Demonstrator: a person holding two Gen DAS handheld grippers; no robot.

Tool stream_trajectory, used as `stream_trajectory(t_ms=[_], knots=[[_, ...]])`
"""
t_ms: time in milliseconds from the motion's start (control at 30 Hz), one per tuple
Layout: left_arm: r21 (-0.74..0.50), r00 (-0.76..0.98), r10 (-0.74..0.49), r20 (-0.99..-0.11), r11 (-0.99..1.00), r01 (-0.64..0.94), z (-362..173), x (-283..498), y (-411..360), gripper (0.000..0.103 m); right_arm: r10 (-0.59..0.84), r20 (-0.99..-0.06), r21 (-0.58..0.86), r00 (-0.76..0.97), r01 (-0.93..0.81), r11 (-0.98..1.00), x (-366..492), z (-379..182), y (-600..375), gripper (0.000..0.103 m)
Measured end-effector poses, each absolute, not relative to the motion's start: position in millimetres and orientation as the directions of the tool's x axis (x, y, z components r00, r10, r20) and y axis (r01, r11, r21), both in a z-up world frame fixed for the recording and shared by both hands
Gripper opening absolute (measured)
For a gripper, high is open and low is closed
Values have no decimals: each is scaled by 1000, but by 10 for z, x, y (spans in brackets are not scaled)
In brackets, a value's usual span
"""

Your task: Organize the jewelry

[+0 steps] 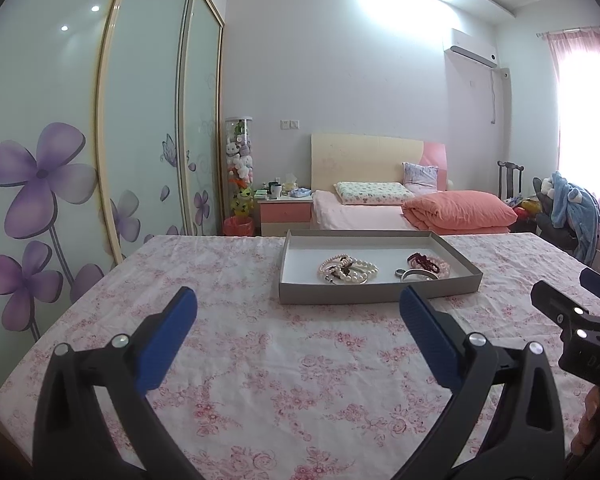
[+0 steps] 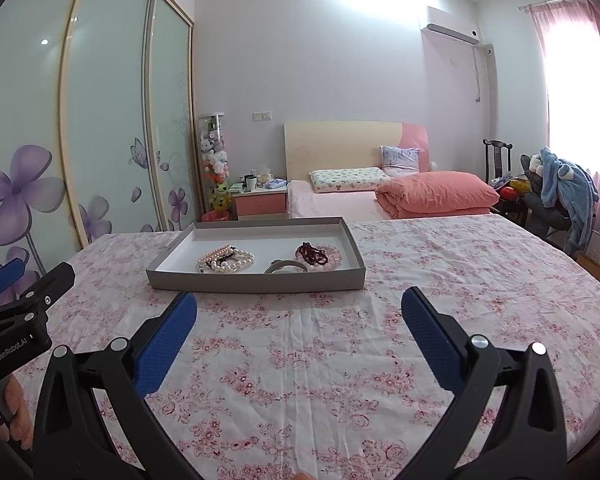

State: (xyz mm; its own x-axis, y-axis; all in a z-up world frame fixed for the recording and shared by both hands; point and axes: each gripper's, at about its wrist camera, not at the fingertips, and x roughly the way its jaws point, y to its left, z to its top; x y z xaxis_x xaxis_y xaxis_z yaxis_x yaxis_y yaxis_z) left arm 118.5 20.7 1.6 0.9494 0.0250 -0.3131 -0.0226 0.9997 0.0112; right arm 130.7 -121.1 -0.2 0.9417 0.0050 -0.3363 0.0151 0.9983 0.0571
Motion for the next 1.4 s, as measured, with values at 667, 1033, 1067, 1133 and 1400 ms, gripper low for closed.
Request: stream_trajectory(t_ms=[667,1033,1067,1133,1400], knots=[[8,949,13,-316,1000,-11,-6,1182,182,99,6,-338,60,941,15,998,1313,-2,-1208,101],[5,947,10,-320,1000,-9,-27,1185,162,99,7,-340,61,940,14,998,1311,-5,-1195,101],[6,948,11,-319,1000,-9,-23,1186,168,99,8,-340,62,941,14,998,1309,-4,-1196,101],[5,948,11,-319,1000,-9,-21,1189,173,99,8,-339,62,941,14,998,1309,-5,-1194,101],[6,948,10,-319,1000,-9,-20,1189,168,99,8,-340,62,940,14,998,1312,-1,-1185,101]])
